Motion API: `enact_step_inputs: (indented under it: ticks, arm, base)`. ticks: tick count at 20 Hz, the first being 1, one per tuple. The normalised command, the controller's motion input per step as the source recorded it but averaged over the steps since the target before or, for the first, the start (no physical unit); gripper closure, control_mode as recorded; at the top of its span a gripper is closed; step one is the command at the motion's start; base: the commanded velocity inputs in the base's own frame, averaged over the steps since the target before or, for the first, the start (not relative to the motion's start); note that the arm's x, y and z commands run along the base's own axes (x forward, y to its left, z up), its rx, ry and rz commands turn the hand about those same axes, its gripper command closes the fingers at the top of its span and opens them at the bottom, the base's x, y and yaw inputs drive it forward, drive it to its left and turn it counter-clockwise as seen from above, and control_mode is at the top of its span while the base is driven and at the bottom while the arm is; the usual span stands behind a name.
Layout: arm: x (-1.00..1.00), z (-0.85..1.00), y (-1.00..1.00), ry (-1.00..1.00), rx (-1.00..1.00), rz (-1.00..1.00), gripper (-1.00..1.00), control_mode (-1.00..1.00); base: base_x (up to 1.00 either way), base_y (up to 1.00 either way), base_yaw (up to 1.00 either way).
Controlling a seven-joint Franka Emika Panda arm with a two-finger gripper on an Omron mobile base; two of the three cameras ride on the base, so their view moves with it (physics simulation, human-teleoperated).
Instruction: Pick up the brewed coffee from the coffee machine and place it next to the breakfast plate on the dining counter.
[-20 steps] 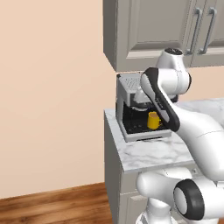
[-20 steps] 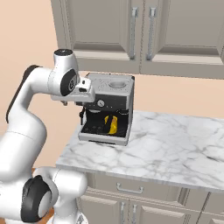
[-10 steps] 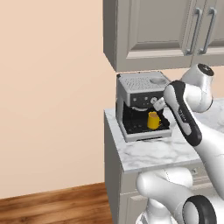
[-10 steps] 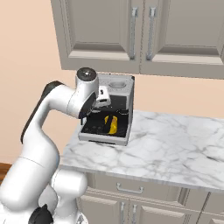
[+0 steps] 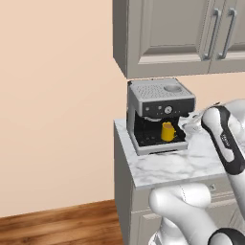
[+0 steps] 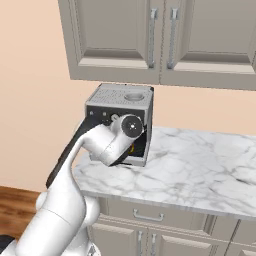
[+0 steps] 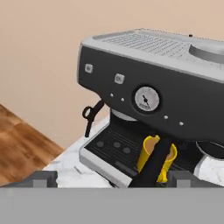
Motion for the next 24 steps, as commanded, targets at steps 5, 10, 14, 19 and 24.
enact_step_inputs:
  ticks: [5, 10, 14, 19, 24]
  arm:
    - [0.00, -0.21, -0.56, -0.18, 0.22, 0.02, -1.00, -1.00]
    - [0.06, -0.27, -0.42, -0.18, 0.16, 0.18, -1.00, -1.00]
    - [0.23, -0.23, -0.41, -0.14, 0.12, 0.18, -1.00, -1.00]
    - [0.17, -0.38, -0.36, -0.11, 0.04, 0.09, -1.00, -1.00]
    - [0.20, -0.53, -0.10, -0.09, 0.00, 0.08, -1.00, -1.00]
  base:
    - [0.00, 0.00, 0.00]
    - [0.00, 0.00, 0.00]
    - [0.00, 0.00, 0.00]
    - [0.00, 0.00, 0.00]
    - [0.00, 0.00, 0.00]
